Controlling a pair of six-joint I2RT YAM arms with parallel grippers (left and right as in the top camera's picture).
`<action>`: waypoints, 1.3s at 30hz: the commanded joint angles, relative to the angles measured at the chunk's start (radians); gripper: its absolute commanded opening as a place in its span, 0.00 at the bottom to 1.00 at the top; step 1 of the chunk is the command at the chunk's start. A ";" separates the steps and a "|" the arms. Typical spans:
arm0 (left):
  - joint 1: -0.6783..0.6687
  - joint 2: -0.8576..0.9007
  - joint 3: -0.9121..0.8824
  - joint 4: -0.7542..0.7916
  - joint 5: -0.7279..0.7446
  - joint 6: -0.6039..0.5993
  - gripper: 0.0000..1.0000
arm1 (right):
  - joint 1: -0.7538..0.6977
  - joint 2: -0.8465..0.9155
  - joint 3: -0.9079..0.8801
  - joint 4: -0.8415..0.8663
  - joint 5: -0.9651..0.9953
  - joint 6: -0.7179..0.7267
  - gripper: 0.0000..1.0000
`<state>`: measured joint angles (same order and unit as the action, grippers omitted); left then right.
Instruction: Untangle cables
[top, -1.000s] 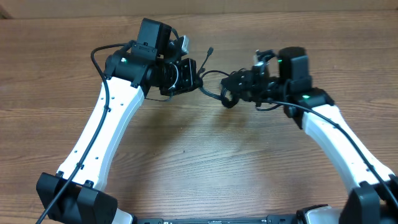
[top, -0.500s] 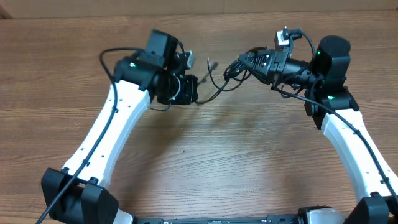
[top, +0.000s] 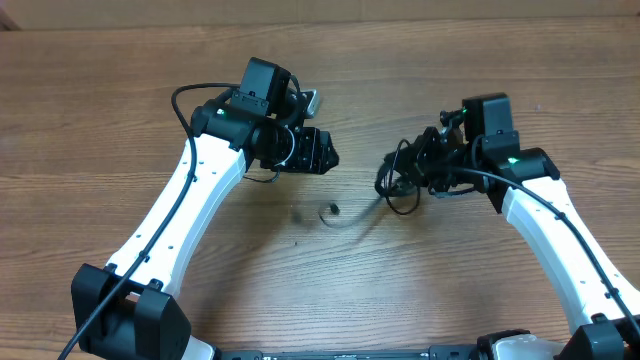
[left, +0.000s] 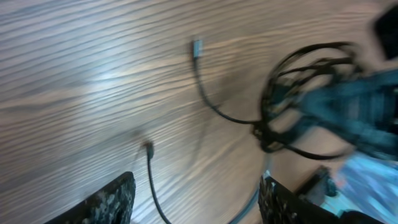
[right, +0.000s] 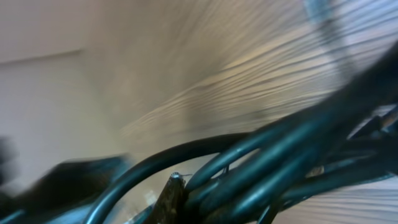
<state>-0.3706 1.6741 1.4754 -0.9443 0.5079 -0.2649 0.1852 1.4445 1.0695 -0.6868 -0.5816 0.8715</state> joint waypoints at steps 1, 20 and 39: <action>-0.050 0.000 0.026 0.032 0.156 0.027 0.63 | 0.004 -0.023 0.010 -0.038 0.200 -0.058 0.04; -0.270 0.004 0.026 0.284 -0.029 0.022 0.56 | -0.097 -0.021 0.010 0.063 -0.259 0.045 0.04; -0.299 0.129 0.027 0.349 -0.045 -0.049 0.09 | -0.097 -0.021 0.010 0.079 -0.244 0.060 0.04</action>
<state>-0.6666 1.7901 1.4845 -0.6071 0.4664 -0.2836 0.0811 1.4445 1.0695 -0.6071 -0.8028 0.9241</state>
